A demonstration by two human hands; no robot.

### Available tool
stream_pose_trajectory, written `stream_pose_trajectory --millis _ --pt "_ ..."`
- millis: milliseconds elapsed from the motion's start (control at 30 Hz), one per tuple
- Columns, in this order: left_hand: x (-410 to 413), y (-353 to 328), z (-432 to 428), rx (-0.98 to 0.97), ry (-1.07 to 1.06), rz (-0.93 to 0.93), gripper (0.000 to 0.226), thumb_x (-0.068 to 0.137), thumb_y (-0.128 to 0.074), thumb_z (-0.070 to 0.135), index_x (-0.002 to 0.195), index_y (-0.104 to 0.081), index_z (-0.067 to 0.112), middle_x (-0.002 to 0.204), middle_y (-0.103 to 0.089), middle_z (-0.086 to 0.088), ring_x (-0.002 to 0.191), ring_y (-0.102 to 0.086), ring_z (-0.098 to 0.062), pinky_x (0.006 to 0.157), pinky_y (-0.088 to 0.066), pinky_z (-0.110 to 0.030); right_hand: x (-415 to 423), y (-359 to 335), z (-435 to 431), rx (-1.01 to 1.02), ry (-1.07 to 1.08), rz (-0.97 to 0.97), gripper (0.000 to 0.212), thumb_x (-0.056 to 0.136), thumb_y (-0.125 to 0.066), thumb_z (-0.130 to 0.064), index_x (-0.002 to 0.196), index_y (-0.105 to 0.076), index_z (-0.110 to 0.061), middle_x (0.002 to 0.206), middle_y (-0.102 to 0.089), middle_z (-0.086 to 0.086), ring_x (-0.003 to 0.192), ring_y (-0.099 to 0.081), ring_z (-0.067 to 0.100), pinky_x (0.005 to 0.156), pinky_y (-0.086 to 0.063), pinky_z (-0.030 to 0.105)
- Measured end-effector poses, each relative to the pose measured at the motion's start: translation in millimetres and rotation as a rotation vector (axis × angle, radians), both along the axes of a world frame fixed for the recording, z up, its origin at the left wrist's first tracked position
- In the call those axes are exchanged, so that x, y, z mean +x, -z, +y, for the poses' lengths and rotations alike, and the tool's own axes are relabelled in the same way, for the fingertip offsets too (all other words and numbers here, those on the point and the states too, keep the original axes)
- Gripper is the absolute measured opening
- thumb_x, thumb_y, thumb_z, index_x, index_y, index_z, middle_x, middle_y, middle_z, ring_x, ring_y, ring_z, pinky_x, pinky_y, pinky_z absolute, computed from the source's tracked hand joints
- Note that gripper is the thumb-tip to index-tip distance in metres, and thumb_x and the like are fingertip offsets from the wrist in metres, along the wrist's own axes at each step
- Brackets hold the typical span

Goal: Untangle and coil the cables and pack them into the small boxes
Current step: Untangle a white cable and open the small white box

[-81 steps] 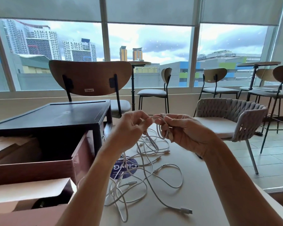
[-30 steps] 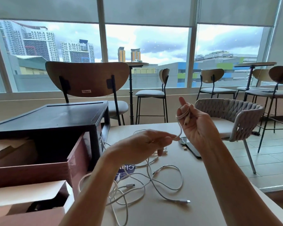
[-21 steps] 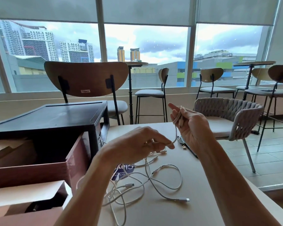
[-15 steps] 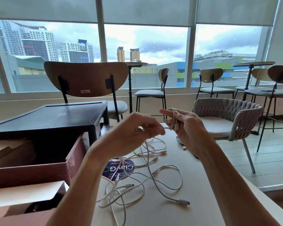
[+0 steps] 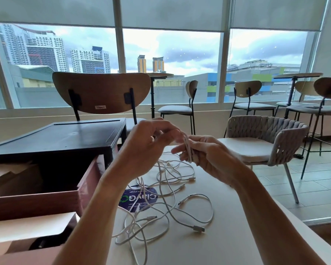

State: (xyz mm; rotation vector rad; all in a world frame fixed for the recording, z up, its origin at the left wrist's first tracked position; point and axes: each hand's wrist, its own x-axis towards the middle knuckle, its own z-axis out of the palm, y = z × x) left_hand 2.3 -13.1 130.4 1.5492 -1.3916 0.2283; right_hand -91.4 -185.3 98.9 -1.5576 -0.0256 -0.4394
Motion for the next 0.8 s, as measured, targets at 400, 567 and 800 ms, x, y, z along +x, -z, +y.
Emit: stream_pose_trajectory --millis 400,567,800 --pt "10 16 -11 -0.217 -0.147 0.190 0.013 0.094 -0.066 0.031 0.085 -0.075 0.035 0.075 -0.072 -0.002 0.060 -0.047 -0.029 0.062 -0.043 -0.034 -11 1 -4 0.050 -0.453 -0.123 0.039 0.099 -0.042 -0.009 0.133 -0.053 0.005 0.089 -0.066 0.006 0.075 -0.063 0.008 0.078 -0.052 0.022" --pt "11 21 -13 -0.072 -0.150 0.255 0.020 0.099 -0.057 0.030 0.086 -0.071 0.037 0.071 -0.067 0.017 0.064 -0.058 0.004 0.067 -0.045 -0.024 -12 1 -8 0.103 -0.480 -0.212 0.036 0.099 -0.046 -0.009 0.131 -0.057 0.002 0.107 -0.070 0.009 0.083 -0.064 0.010 0.079 -0.053 0.021" --pt "-1 29 -25 -0.021 -0.157 0.372 0.026 0.102 -0.053 0.019 0.123 -0.067 0.028 0.076 -0.063 0.001 0.052 -0.052 -0.007 0.056 -0.056 -0.029 -9 -5 -7 0.268 -0.457 -0.332 0.040 0.097 -0.048 -0.006 0.135 -0.051 0.006 0.116 -0.069 0.011 0.076 -0.064 0.007 0.080 -0.052 0.022"
